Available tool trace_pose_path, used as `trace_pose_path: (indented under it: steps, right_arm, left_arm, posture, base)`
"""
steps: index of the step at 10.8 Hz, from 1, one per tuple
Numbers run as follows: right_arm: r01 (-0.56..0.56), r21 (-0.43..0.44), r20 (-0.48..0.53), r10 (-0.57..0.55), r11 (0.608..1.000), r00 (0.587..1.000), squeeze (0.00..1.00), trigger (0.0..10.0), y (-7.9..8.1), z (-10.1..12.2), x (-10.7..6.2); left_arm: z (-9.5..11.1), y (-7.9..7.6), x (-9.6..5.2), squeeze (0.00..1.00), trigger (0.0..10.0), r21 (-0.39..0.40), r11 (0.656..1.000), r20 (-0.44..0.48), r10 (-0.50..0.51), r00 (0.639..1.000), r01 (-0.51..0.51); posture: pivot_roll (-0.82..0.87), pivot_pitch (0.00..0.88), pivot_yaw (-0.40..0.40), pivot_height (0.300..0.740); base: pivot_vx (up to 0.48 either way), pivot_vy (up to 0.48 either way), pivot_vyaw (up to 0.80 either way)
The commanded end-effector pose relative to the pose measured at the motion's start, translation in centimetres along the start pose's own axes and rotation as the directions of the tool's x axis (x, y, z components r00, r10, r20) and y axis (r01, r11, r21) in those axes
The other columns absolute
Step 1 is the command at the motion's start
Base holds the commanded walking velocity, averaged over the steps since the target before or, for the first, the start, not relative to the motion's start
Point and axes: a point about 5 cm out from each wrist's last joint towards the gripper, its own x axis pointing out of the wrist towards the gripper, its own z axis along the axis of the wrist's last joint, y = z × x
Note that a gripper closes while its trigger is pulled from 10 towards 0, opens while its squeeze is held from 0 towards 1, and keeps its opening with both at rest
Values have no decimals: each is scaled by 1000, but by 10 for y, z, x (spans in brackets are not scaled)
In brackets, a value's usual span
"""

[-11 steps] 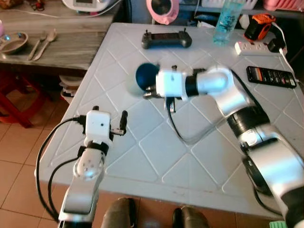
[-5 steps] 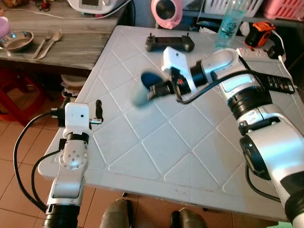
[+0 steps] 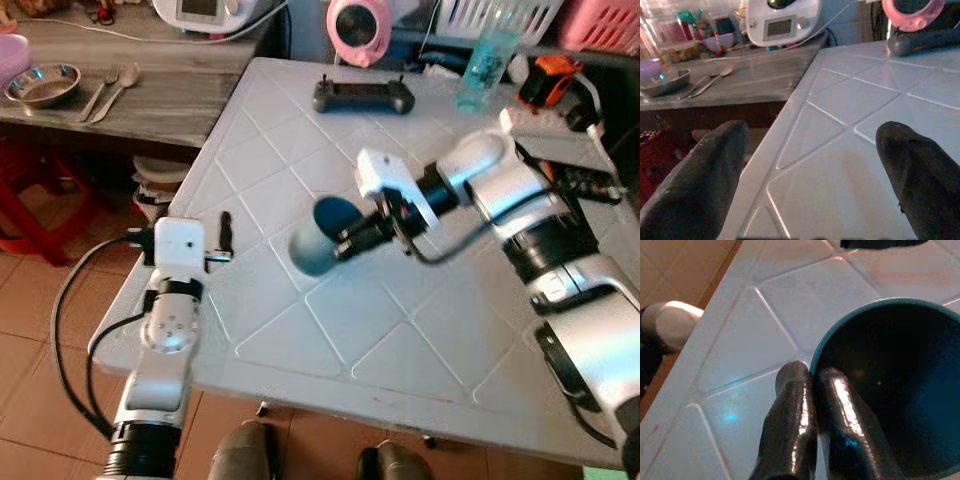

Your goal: Setting the table

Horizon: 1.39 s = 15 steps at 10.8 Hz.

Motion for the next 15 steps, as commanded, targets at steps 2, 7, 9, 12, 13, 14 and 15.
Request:
trace_pose_path:
  steps: [2,7,9,12,13,14,15]
  right_arm:
    - [-51,10,-84,52,999,995,0,10000,7,-14,6]
    - [124,-135,-56,-133,983,990,1000,10000,-14,1,5]
    - [177,-170,-35,-185,969,982,1000,10000,-19,7,1]
    - [226,-207,-37,-238,952,971,1000,10000,-25,11,-7]
    - [239,-216,-40,-253,947,967,1000,10000,-26,11,-8]
    - [278,-228,-19,-290,933,957,1000,10000,-29,14,-8]
    - [330,-244,6,-339,912,941,1000,10000,-33,17,-9]
  left_arm:
    - [0,-2,1,0,10000,-6,1000,8,-3,1000,3]
    - [-3,-2,-4,0,10000,-9,1000,-8,2,1000,-2]
    - [-3,-3,-5,0,10000,-10,1000,-9,-2,1000,1]
    - [-2,-5,-5,0,10000,-13,1000,-12,-7,1000,7]
    - [-2,-5,-5,0,10000,-14,1000,-12,-9,1000,9]
    - [-2,-5,-5,0,10000,-14,1000,-14,-10,1000,10]
    - [-2,-4,-6,0,10000,-12,1000,-14,-8,1000,8]
  posture:
    - [-33,37,-13,740]
    - [-18,57,-14,740]
    - [-17,58,-7,740]
    - [-15,55,-2,740]
    - [-14,56,-2,740]
    - [-10,60,-4,740]
    - [-5,58,-9,740]
  base:
    - [0,0,0]
    - [0,0,0]
    - [0,0,0]
    - [0,0,0]
    - [0,0,0]
    - [0,0,0]
    - [0,0,0]
